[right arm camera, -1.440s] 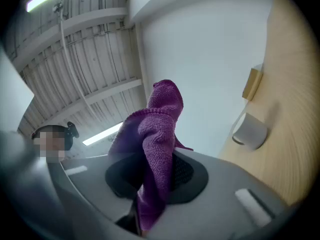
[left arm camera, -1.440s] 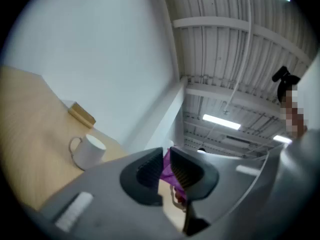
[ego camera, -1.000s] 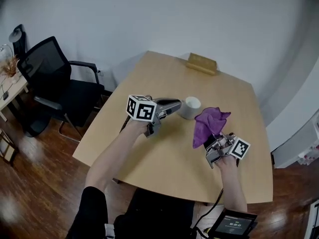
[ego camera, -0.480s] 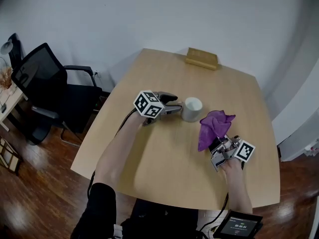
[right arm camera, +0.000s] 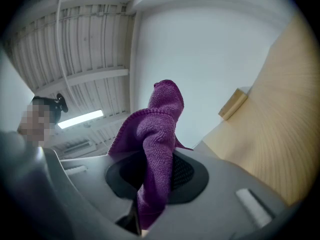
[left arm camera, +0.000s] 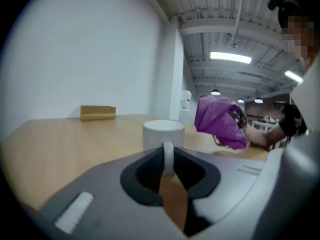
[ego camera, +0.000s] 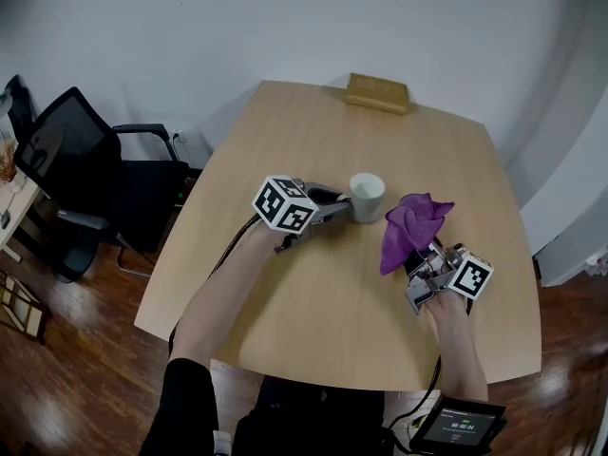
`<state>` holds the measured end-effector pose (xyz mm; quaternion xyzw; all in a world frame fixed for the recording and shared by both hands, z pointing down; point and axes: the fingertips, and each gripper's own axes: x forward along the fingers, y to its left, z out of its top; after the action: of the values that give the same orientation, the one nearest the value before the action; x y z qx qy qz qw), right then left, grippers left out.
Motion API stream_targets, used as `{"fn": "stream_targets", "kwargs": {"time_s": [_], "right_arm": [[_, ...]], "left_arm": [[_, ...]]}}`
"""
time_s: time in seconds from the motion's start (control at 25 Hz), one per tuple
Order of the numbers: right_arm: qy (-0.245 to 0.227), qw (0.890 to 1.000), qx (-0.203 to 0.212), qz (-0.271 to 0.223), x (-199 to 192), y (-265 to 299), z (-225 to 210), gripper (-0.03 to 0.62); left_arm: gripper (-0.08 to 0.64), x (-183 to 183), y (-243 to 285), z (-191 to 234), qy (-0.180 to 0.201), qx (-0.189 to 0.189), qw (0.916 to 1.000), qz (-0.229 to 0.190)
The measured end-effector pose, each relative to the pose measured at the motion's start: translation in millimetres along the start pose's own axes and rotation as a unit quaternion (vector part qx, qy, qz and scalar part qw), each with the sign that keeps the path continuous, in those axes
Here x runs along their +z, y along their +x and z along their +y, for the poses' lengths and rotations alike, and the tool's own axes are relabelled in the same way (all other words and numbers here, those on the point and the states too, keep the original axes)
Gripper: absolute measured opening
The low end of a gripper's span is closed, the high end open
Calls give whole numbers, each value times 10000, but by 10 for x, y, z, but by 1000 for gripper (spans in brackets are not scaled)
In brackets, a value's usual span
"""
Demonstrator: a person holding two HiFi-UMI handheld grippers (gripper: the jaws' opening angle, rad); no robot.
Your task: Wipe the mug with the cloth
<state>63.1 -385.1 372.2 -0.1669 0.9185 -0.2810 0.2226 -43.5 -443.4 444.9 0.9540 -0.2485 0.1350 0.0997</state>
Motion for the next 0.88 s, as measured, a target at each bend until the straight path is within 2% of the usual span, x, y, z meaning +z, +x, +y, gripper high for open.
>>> {"fn": "stream_targets", "kwargs": {"time_s": [0.08,0.16,0.24,0.32,0.44,0.48,0.56,0.68,0.76,0.84,0.88], "right_arm": [[-397,9989,-227,86,34,-2,-22,66],[-913,9945,-481,200,60,-10,-11,66],[-1427,9870,-638,385,31,2,45,66],[-1911,9771,-729,589,-32,35,137,66],[-2799,9529,-827,830,-101,156,318,66],[-3180,9398,-874,893,-102,216,373,66],[-4004,9059,-970,979,-72,344,474,66],[-5183,8414,-1053,1109,-41,533,612,66],[-5744,7998,-1042,1396,-119,672,666,66],[-6082,7687,-1040,1687,-216,761,677,66],[-6161,7611,-1032,1749,-243,771,688,66]], "left_arm": [[76,69,11,-136,-827,-197,9954,-435],[75,141,14,-253,-1743,-520,9785,-968],[74,183,12,-379,-2328,-755,9608,-1303],[74,212,1,-499,-2554,-837,9523,-1442],[74,275,-39,-637,-2430,-767,9552,-1502],[74,303,-59,-659,-2378,-731,9563,-1534],[74,357,-93,-705,-2330,-723,9566,-1593],[74,414,-105,-804,-2218,-788,9588,-1593],[74,458,-116,-855,-2139,-827,9597,-1624],[75,518,-151,-875,-2104,-892,9579,-1739],[75,549,-173,-879,-2094,-943,9561,-1819]]}}
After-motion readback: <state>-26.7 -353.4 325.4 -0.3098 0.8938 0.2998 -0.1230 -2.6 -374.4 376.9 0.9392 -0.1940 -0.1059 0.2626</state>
